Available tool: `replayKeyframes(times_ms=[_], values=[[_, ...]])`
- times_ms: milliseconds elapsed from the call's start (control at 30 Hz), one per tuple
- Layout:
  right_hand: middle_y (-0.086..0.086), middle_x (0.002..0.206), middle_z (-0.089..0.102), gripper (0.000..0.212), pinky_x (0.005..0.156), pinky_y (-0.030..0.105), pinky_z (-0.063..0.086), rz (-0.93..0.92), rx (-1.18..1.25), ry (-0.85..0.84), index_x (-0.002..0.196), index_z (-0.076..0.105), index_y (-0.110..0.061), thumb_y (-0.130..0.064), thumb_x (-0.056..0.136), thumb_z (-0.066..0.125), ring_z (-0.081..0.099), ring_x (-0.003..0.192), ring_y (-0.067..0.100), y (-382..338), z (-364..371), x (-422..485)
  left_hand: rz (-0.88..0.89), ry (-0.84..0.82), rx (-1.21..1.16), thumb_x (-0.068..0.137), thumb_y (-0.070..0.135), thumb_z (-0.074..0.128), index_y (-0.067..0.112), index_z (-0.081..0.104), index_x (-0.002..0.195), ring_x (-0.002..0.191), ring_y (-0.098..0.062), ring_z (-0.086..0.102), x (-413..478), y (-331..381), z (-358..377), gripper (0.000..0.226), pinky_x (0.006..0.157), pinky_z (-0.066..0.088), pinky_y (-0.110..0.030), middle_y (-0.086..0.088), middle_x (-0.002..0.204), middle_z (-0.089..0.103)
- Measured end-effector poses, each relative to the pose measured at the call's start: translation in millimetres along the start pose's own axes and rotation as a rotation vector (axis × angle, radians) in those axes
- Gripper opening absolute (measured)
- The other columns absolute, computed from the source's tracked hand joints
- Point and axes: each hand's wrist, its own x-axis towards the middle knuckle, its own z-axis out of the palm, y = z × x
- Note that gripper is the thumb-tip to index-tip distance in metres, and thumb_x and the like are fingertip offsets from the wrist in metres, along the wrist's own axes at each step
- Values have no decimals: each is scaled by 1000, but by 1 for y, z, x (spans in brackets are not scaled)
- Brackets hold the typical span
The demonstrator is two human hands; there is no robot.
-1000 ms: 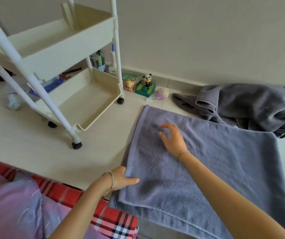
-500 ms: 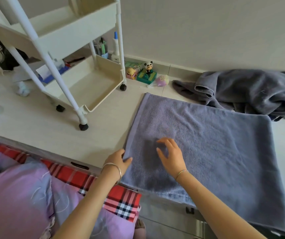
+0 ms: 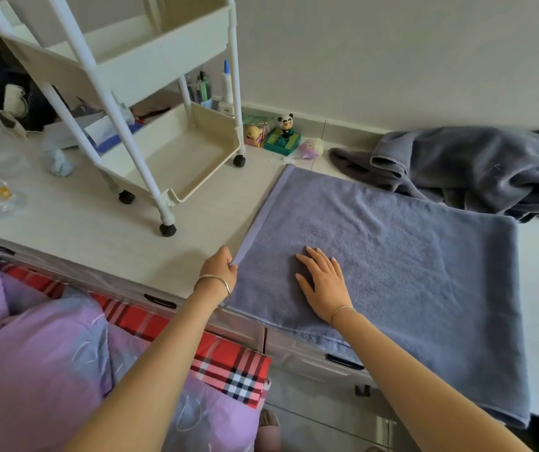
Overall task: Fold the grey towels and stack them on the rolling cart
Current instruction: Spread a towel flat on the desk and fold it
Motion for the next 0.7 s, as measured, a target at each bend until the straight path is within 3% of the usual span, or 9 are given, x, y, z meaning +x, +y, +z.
replayKeyframes(times_ms=[67,133,200,267,333,400,533,633,700], values=[[-4,157,18,46,118,31,-6,5,9,-7,144,31,-25,-36,100,37,6,146,15,-2,-1,-3,8,-24,45,95,8,44,16,26,69,71,-26,41,-2,1,-2,33,63,32,-33,-3,66,35],[-4,157,18,46,118,32,-5,13,18,-5,144,32,-25,-36,100,36,6,146,15,-4,-2,-6,12,-21,80,95,8,45,8,39,87,81,-33,50,-5,8,-1,10,68,38,-39,-9,78,48],[-3,157,19,46,118,33,-4,23,27,9,144,33,-24,-36,100,36,7,146,17,-4,-4,-11,32,65,220,92,8,51,2,40,115,104,-36,51,-10,15,7,25,81,43,-41,-16,113,51],[-2,156,22,45,118,32,-3,37,53,54,144,34,-22,-33,100,37,10,146,17,-3,-5,-17,200,156,323,92,10,50,9,35,133,124,-31,40,-14,25,25,44,98,35,-38,-12,139,38],[-1,155,24,44,118,32,-2,75,86,99,143,35,-21,-30,101,37,12,146,18,0,-5,-24,431,33,376,98,21,37,18,23,146,139,-24,22,-22,40,52,50,113,18,-38,-4,154,23],[-2,155,24,44,118,31,-2,113,80,105,144,34,-22,-33,101,33,12,146,16,10,-5,-35,490,-106,439,102,32,21,29,9,150,146,-19,5,-31,49,78,49,118,2,-43,4,158,7],[-11,157,8,63,118,29,-8,150,-68,72,148,19,-33,-53,91,4,2,146,12,51,-9,-70,463,-67,526,81,49,-16,36,-1,148,146,-20,-5,-34,45,99,70,115,-8,-49,7,159,-4],[-16,155,1,66,118,30,-7,251,-125,101,148,11,-36,-57,87,-2,-2,146,11,91,-24,-102,477,-83,547,72,50,-23,35,-4,148,146,-21,-7,-30,44,98,80,114,-8,-49,6,159,-6],[-13,155,7,67,119,31,-4,299,-96,134,148,18,-32,-59,88,6,3,146,13,109,-36,-122,461,-89,551,70,50,-24,34,-4,149,146,-22,-7,-31,46,98,82,115,-7,-49,5,159,-7]])
